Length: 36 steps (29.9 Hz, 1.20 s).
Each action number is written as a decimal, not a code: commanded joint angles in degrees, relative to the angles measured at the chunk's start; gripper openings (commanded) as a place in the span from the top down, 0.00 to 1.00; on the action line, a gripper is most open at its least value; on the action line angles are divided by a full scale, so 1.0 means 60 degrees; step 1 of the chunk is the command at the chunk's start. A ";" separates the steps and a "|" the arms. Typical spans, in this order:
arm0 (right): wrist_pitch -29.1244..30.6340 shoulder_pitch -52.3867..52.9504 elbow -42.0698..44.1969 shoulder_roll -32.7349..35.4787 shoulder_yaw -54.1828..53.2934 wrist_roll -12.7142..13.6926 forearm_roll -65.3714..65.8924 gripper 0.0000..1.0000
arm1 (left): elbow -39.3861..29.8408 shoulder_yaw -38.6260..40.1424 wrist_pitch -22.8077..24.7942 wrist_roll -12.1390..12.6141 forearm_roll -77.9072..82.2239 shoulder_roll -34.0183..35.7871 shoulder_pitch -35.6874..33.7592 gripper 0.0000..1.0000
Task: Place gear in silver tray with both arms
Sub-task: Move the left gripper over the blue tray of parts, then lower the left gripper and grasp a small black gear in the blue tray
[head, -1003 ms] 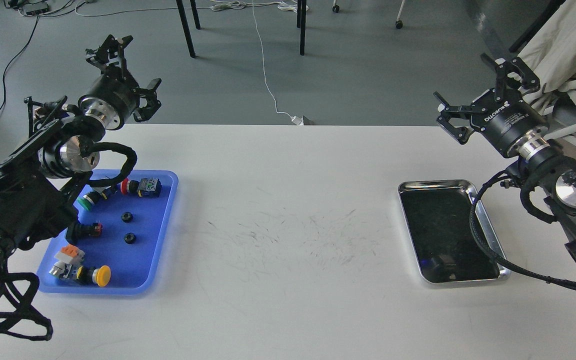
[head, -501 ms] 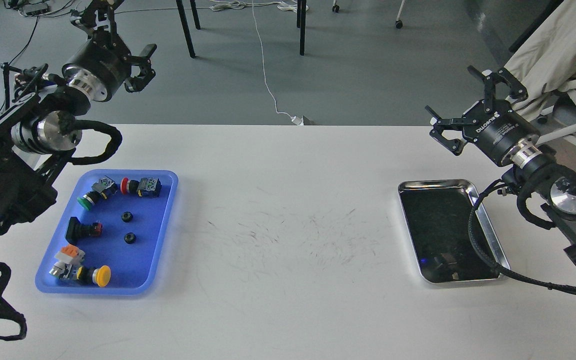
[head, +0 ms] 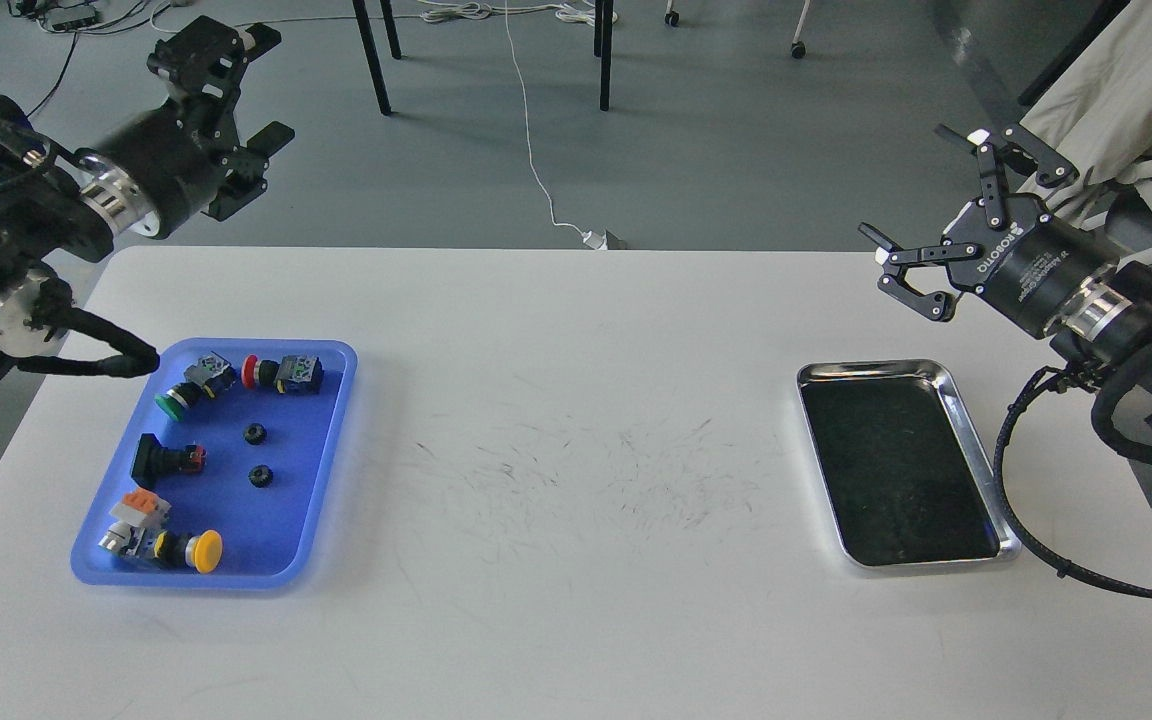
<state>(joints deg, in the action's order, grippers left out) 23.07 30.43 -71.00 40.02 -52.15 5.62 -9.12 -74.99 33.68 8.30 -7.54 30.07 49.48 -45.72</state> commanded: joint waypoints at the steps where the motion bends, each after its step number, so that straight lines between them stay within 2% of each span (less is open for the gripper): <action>1: -0.0051 -0.0047 -0.0237 0.0272 0.0020 -0.0013 0.0011 0.01 | -0.1880 -0.0689 0.0053 0.0027 0.1269 0.1723 0.0208 0.02; 6: -0.0154 -0.0121 -0.0267 0.0507 -0.0170 -0.0042 0.0011 0.01 | -0.3552 -0.1716 0.0038 0.0012 0.2737 0.3834 0.0208 0.02; 11: -0.0110 -0.0193 -0.0179 0.0536 -0.0478 -0.0042 -0.0003 0.01 | -0.4054 -0.2667 0.0038 0.0027 0.4841 0.4585 0.0223 0.02; 17: -0.0110 -0.0428 -0.0047 0.0522 -0.0771 -0.0057 -0.0018 0.01 | -0.3922 -0.3503 0.0038 0.0159 0.7597 0.4205 0.0237 0.02; 23: -0.0139 -0.0443 0.0246 0.0449 -0.0801 -0.0408 -0.0091 0.01 | -0.2636 -0.3856 0.0053 0.0159 1.0131 0.3122 0.0266 0.02; 28: -0.0154 -0.0443 0.0407 0.0419 -0.0815 -0.0438 -0.0165 0.01 | -0.1477 -0.3870 0.0024 0.0144 1.1262 0.1906 0.0530 0.02; 36: -0.0169 -0.0443 0.0408 0.0405 -0.0815 -0.0453 -0.0165 0.01 | -0.0657 -0.3841 -0.0020 0.0159 1.2201 0.1071 0.1174 0.02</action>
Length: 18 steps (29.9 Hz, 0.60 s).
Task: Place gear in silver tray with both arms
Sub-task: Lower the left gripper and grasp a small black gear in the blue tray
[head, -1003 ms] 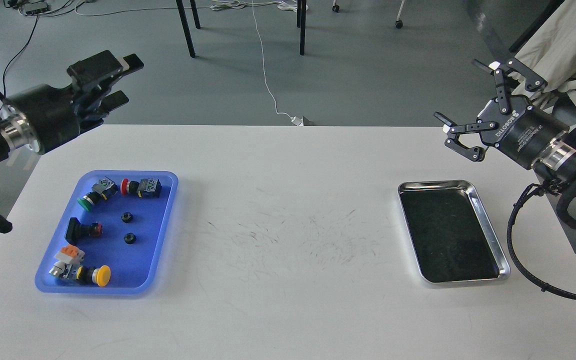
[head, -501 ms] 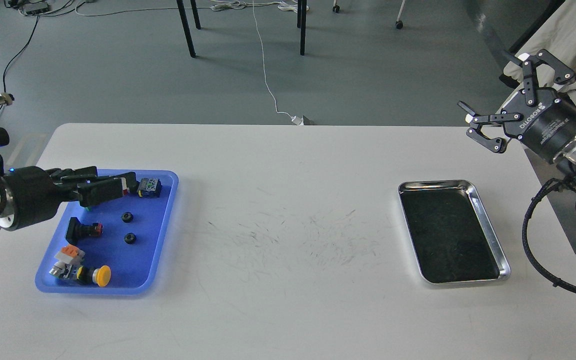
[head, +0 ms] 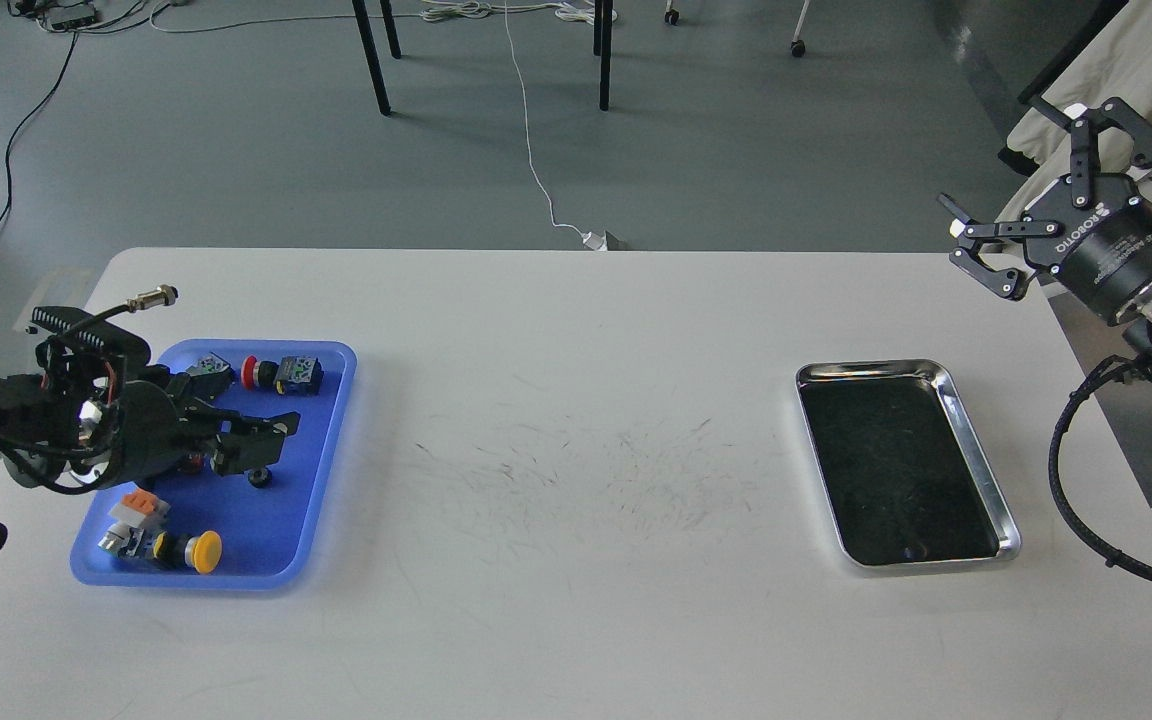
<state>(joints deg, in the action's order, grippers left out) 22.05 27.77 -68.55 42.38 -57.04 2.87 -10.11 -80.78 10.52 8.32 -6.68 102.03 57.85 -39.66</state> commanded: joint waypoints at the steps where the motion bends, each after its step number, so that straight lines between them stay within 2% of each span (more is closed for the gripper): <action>1: 0.0002 0.0000 0.0000 0.0012 0.0001 -0.0010 0.0000 0.01 | 0.0439 0.0047 -0.0025 0.0014 0.0207 -0.0471 0.0266 0.02; 18: 0.0002 0.0000 0.0146 0.0026 -0.0204 0.0004 0.0000 0.01 | 0.2534 0.0062 -0.0244 0.0014 0.0207 -0.1556 0.0340 0.07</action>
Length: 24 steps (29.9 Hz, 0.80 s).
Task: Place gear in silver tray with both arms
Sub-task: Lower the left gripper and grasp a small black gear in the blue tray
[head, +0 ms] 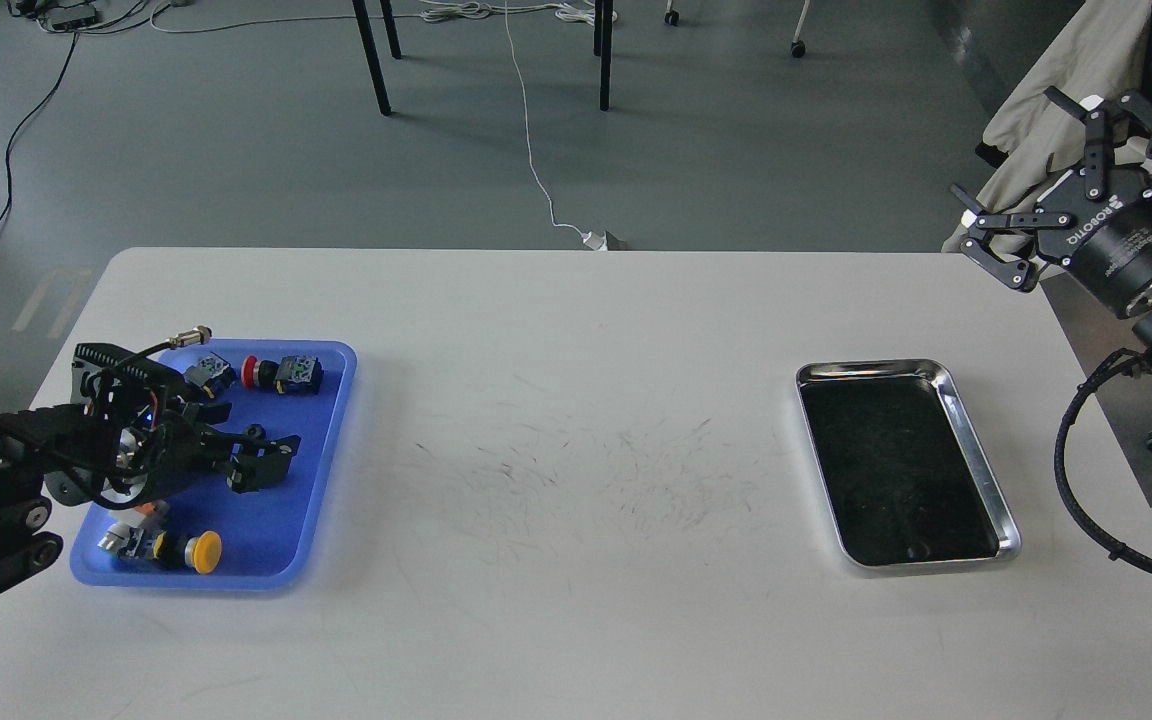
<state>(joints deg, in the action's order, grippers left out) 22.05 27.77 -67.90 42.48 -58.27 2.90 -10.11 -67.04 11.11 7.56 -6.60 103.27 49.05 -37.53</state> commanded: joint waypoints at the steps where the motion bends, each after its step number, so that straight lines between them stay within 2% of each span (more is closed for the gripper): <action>1: 0.0002 0.0000 0.0082 0.0009 -0.0001 0.0000 0.0000 0.01 | 0.0348 -0.0049 -0.0147 -0.0013 0.0000 -0.0118 -0.0014 0.08; 11: -0.0013 0.0000 0.0111 0.0009 -0.0074 0.0000 0.0000 0.01 | 0.1168 -0.0079 -0.0279 -0.0087 0.0000 -0.0542 -0.0014 0.21; 17: -0.0013 0.0000 0.0111 0.0009 -0.0074 0.0000 0.0000 0.01 | 0.1388 -0.0093 -0.0308 -0.0087 0.0000 -0.0689 -0.0014 0.32; 20: -0.0013 0.0015 0.0111 0.0009 -0.0074 0.0000 0.0000 0.01 | 0.1389 -0.0108 -0.0294 -0.0087 0.0000 -0.0733 0.0001 0.42; 24: 0.0002 0.0015 0.0111 -0.0005 -0.0074 0.0000 0.0000 0.01 | 0.1389 -0.0108 -0.0294 -0.0116 0.0000 -0.0733 0.0015 0.46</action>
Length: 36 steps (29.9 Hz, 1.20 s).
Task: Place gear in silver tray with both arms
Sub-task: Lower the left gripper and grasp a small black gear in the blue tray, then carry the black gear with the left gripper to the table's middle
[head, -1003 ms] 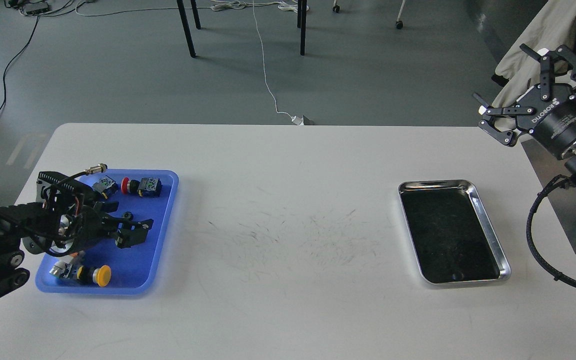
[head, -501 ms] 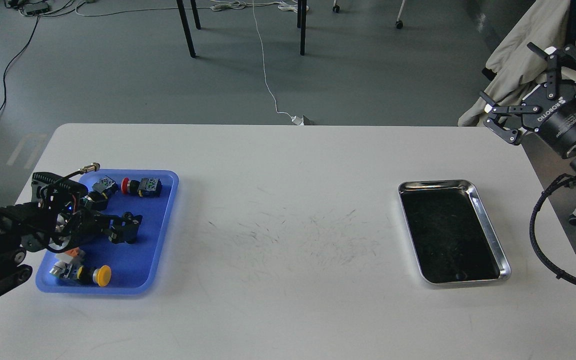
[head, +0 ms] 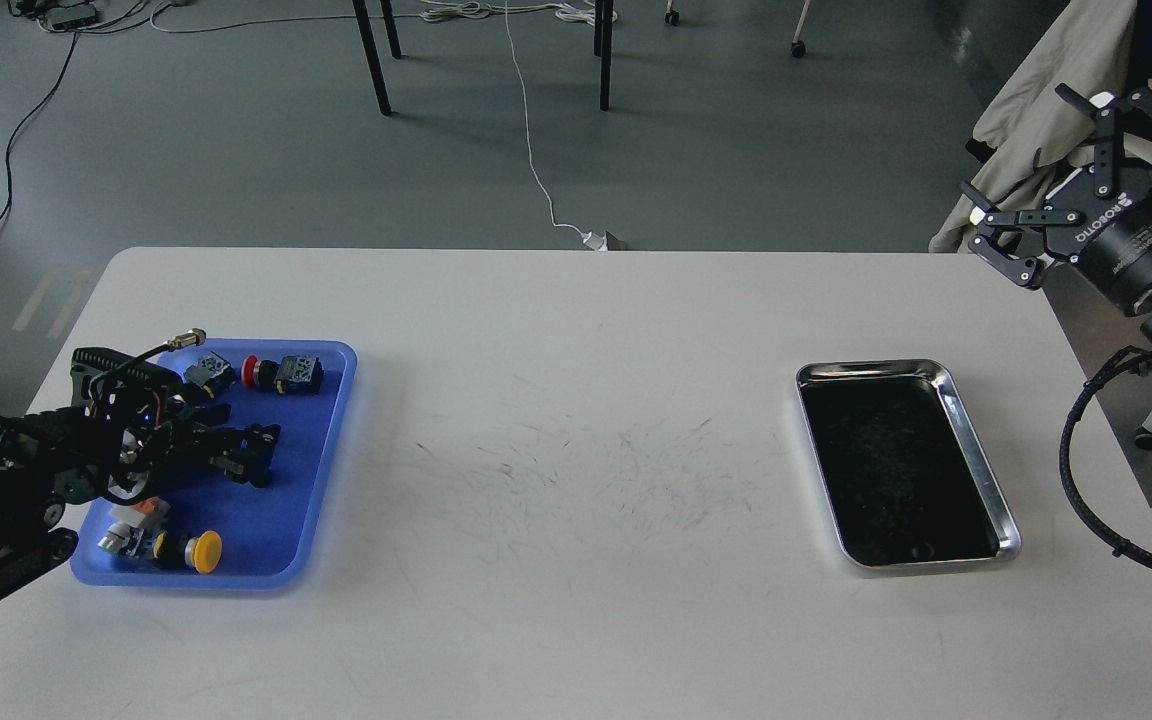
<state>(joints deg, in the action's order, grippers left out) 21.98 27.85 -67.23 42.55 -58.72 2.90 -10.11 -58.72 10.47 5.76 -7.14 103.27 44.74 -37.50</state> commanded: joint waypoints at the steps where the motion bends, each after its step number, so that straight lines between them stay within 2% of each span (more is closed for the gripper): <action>1: 0.0014 -0.0012 -0.0001 -0.0001 0.0001 0.0000 0.0000 0.01 | -0.0012 -0.0002 0.0022 -0.0025 0.0000 0.0000 0.0010 0.50; 7: 0.0014 -0.0012 -0.0015 -0.0001 0.0001 0.0000 0.0000 0.01 | -0.0027 -0.0002 0.0066 -0.0025 0.0001 0.0014 0.0039 0.71; 14: 0.0014 0.0002 -0.0015 -0.0001 0.0001 0.0000 0.0000 0.01 | -0.0159 0.0013 0.0066 -0.0040 0.0000 0.0146 0.0083 0.89; 18: 0.0014 0.0002 -0.0015 -0.0001 -0.0028 0.0000 0.0000 0.01 | -0.0421 0.0042 0.0066 -0.0040 -0.0014 0.0423 0.0054 0.91; 22: 0.0014 0.0002 -0.0015 -0.0001 -0.0072 0.0000 0.0000 0.01 | -0.1153 0.0130 0.0066 -0.0040 -0.0043 0.1024 -0.0122 0.91; 29: 0.0014 0.0002 -0.0015 0.0028 -0.0087 0.0000 0.0000 0.01 | -0.3525 0.0159 0.0548 0.0165 -0.0131 0.1948 -0.1717 0.91; 33: 0.0029 0.0002 0.0028 0.0116 -0.0174 0.0000 0.0014 0.01 | -0.4245 0.0159 0.0959 0.0852 -0.0117 0.1307 -0.2319 0.91; 36: 0.0087 0.0002 0.0306 0.0116 -0.0204 0.0000 0.0015 0.01 | -0.4188 0.0130 0.1003 0.1364 -0.0102 -0.0331 -0.2378 0.91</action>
<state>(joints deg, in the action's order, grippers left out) 22.12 27.87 -66.75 43.17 -59.75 2.90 -10.06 -83.68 11.41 11.35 -1.83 102.51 50.76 -51.18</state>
